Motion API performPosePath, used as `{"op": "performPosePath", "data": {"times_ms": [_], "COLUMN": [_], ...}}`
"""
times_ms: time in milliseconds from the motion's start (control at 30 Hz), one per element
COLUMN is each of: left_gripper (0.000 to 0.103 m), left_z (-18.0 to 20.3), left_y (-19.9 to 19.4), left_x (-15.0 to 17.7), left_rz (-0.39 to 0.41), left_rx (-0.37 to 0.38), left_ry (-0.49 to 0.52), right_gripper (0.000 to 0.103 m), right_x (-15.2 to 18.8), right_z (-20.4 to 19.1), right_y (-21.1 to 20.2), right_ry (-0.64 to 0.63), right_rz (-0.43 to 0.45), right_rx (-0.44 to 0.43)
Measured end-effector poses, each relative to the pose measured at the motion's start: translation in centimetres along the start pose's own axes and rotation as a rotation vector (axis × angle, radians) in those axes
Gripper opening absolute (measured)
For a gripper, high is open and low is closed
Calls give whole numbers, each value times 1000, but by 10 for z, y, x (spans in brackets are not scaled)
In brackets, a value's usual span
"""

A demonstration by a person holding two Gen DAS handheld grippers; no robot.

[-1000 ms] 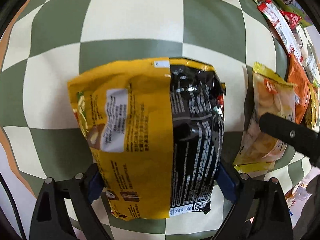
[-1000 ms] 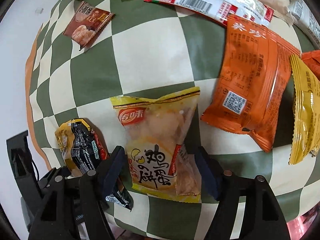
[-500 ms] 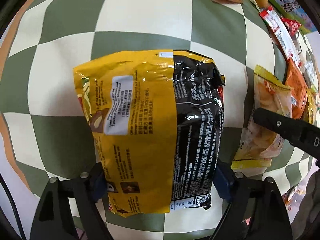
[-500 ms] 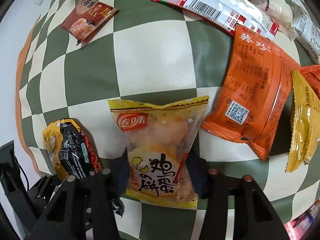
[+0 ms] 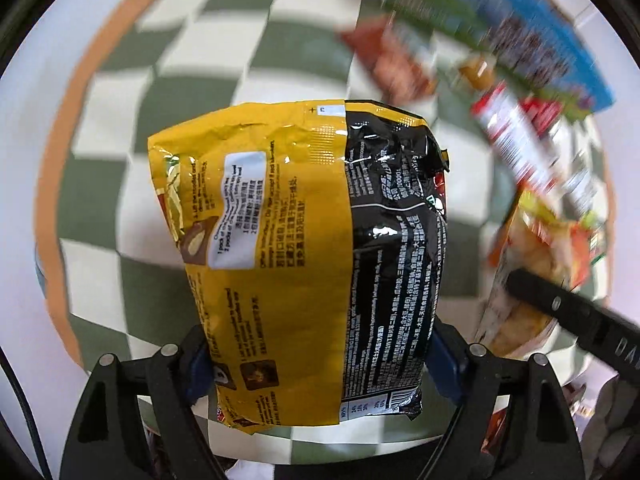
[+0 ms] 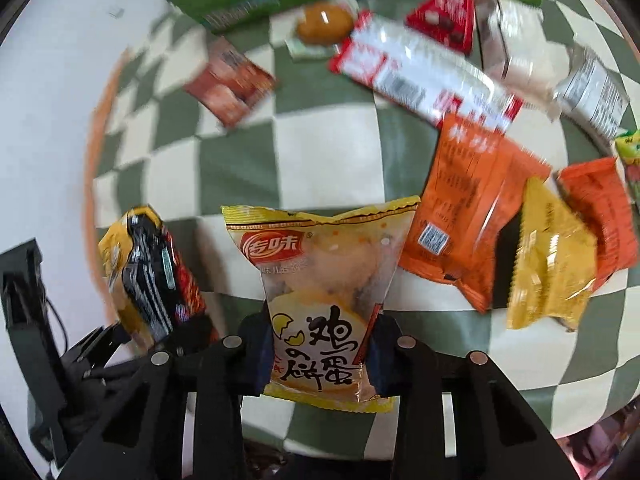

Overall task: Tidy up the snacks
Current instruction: 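Carry both packets into the cardboard box and open both grippers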

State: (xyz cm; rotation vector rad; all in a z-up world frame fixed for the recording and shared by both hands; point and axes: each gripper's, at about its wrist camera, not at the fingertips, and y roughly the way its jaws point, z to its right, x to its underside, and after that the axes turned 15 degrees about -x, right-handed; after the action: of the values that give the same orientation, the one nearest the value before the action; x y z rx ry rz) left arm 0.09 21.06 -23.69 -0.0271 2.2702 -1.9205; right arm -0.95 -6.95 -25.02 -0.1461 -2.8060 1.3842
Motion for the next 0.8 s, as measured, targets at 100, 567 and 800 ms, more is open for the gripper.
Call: {"op": "performPosePath", "data": {"times_ms": [100,567,800], "left_gripper": [85,85,85], "left_z": [-1,92,133], "left_y": [-49,-132,-60], "left_x": [-15,-245,-345], "left_rz": [67,148,15], "left_rx": [30,123,-1], "left_ry": [-30,42,91], "right_gripper": [38,38,38], "right_x": [-11,-214,-315], "right_z": [-8,-46,-21], "right_y": [-47,-194,-147], "right_ry": [-30,-183,-172], "right_rz": [27,220,159], "right_rx": [-60,-125,-64]}}
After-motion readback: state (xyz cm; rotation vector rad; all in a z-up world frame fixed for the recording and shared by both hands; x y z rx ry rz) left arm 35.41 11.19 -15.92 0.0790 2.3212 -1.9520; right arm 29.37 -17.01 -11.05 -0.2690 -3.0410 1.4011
